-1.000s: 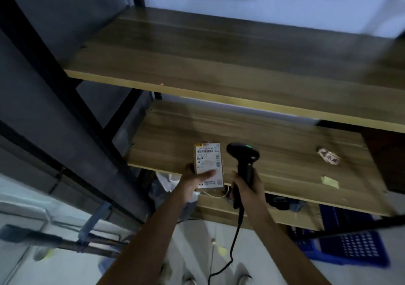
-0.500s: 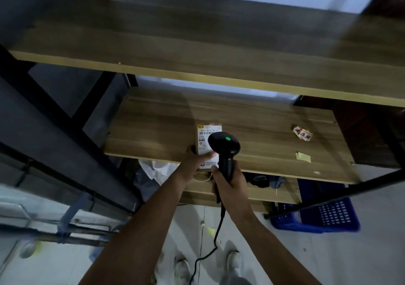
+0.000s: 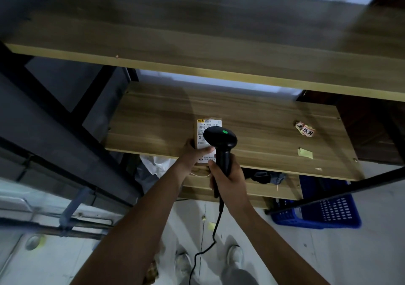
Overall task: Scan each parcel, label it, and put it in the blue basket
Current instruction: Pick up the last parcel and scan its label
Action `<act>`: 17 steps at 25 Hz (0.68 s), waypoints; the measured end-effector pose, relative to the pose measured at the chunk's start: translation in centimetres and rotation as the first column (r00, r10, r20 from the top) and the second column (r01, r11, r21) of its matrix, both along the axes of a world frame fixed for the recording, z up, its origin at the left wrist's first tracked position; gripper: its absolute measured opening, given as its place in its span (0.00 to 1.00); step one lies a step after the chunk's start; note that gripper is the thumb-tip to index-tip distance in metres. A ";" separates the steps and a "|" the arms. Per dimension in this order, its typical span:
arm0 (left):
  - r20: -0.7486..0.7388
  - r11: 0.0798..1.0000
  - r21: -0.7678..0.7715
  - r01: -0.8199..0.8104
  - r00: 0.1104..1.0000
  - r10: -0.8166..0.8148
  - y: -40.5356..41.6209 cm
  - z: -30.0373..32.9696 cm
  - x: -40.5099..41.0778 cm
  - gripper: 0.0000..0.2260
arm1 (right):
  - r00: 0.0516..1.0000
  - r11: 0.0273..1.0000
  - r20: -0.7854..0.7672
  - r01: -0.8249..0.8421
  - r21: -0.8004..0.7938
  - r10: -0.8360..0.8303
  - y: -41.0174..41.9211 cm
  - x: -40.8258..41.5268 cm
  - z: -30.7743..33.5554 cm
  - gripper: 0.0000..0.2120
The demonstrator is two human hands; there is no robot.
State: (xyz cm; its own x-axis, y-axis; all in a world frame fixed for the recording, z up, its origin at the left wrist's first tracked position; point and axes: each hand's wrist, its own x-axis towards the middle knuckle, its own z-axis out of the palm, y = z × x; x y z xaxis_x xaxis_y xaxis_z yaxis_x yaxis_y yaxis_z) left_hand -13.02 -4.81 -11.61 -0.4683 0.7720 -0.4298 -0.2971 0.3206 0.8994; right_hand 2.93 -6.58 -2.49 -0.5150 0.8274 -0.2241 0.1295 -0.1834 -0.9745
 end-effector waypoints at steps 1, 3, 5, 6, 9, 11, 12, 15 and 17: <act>-0.002 1.000 -0.006 0.002 1.000 -0.002 0.1 -0.2 -0.1 0.13 | 1.000 1.000 0.006 -0.004 0.006 0.004 0.1 0.0 -0.1 0.04; -0.010 1.000 -0.007 0.006 1.000 -0.006 0.3 0.0 0.0 0.15 | 1.000 1.000 0.016 -0.008 0.022 0.008 0.3 0.0 -0.2 0.04; -0.010 1.000 0.000 0.009 1.000 -0.009 0.4 0.0 -0.1 0.16 | 1.000 1.000 0.002 -0.003 0.013 0.003 0.3 -0.1 -0.3 0.04; -0.008 1.000 -0.006 0.005 1.000 -0.005 0.4 0.1 -0.2 0.16 | 1.000 1.000 -0.011 0.001 -0.001 -0.001 0.4 -0.1 -0.3 0.05; -0.018 1.000 -0.024 0.006 1.000 -0.006 0.4 0.0 -0.4 0.17 | 0.999 0.999 -0.047 -0.005 -0.036 0.003 0.4 -0.3 -0.4 0.05; -0.020 0.999 -0.036 0.004 1.000 -0.005 0.3 0.1 -0.5 0.17 | 0.999 1.000 -0.052 -0.017 -0.019 0.016 0.2 -0.5 -0.3 0.05; -0.013 1.000 -0.030 -0.003 1.000 0.002 0.2 0.3 -0.5 0.16 | 0.999 1.000 -0.050 -0.016 -0.010 0.015 0.2 -0.5 -0.1 0.06; 0.008 0.998 -0.039 -0.045 0.999 0.045 -0.7 0.5 -1.3 0.15 | 0.996 0.993 -0.086 -0.006 -0.115 -0.003 0.7 -1.3 0.2 0.13; 0.054 0.988 -0.090 -0.125 0.990 0.130 -1.9 0.3 -2.9 0.17 | 0.992 0.964 -0.117 0.021 -0.264 -0.054 2.0 -3.1 -0.3 0.17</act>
State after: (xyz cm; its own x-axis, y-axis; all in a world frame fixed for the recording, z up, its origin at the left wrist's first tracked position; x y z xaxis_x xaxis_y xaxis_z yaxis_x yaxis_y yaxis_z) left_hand -15.92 -6.73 -11.32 -0.5320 0.6666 -0.5221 -0.3927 0.3521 0.8496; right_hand -0.18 -4.61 -2.82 -0.5216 0.7678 -0.3721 0.0002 -0.4360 -0.8999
